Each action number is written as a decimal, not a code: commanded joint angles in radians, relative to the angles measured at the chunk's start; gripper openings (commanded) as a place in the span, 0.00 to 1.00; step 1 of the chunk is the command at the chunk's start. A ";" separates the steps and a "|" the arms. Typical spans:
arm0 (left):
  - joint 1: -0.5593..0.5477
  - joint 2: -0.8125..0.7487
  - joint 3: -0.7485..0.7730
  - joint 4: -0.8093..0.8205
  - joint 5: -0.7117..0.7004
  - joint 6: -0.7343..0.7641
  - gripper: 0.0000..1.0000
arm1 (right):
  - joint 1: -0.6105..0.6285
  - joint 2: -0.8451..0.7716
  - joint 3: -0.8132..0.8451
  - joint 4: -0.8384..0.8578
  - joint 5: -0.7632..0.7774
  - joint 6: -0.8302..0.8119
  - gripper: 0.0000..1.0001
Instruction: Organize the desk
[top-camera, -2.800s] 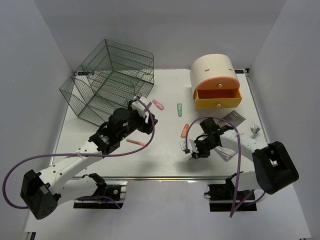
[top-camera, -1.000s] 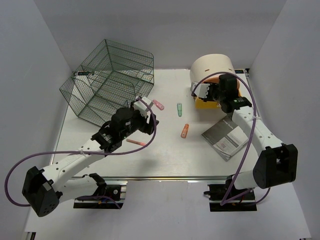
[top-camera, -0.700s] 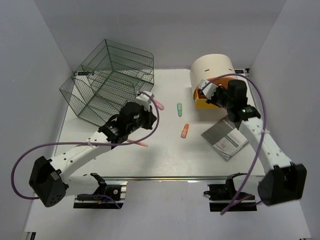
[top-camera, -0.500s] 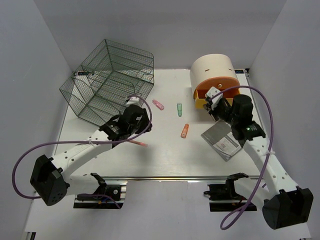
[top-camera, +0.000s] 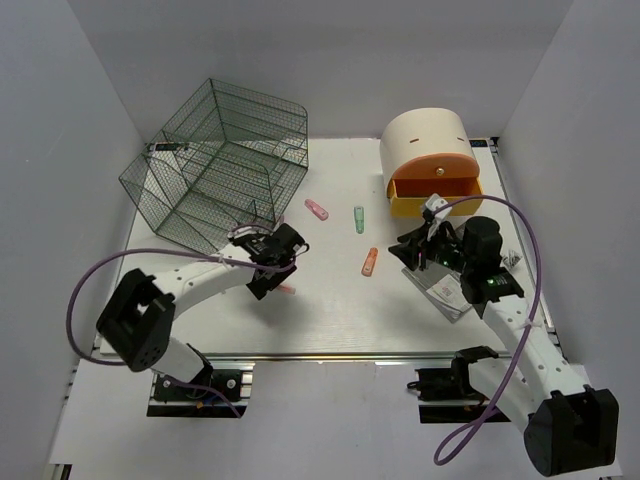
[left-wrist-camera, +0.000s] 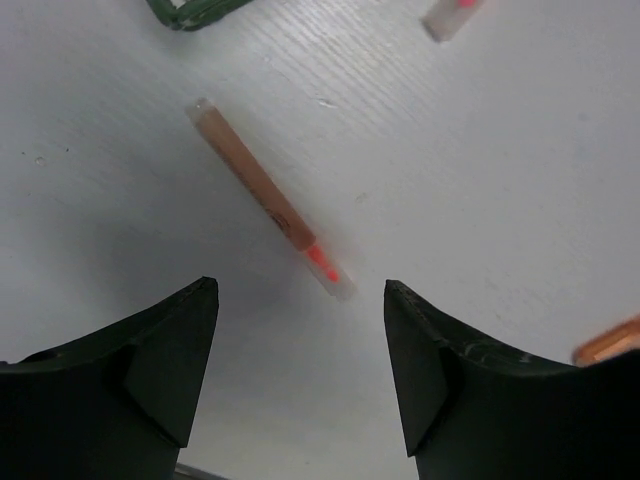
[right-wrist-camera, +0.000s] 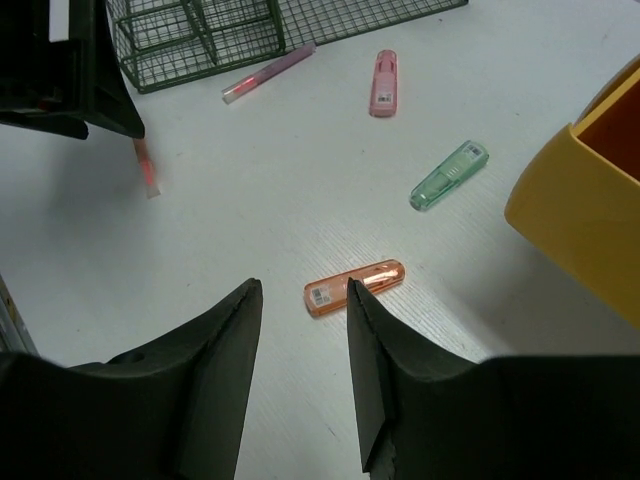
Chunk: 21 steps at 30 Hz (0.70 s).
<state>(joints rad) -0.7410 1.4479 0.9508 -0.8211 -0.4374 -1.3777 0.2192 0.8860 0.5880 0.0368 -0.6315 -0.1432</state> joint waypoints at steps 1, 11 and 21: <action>0.008 0.066 0.009 -0.012 -0.023 -0.113 0.76 | -0.018 -0.027 -0.020 0.081 -0.005 0.033 0.46; 0.008 0.190 0.014 0.019 -0.009 -0.198 0.64 | -0.049 -0.068 -0.039 0.081 -0.002 0.036 0.46; 0.008 0.204 -0.043 0.045 0.055 -0.210 0.28 | -0.076 -0.088 -0.039 0.078 -0.002 0.039 0.44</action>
<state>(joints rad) -0.7353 1.6531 0.9417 -0.7990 -0.4118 -1.5581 0.1528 0.8169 0.5579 0.0784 -0.6285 -0.1112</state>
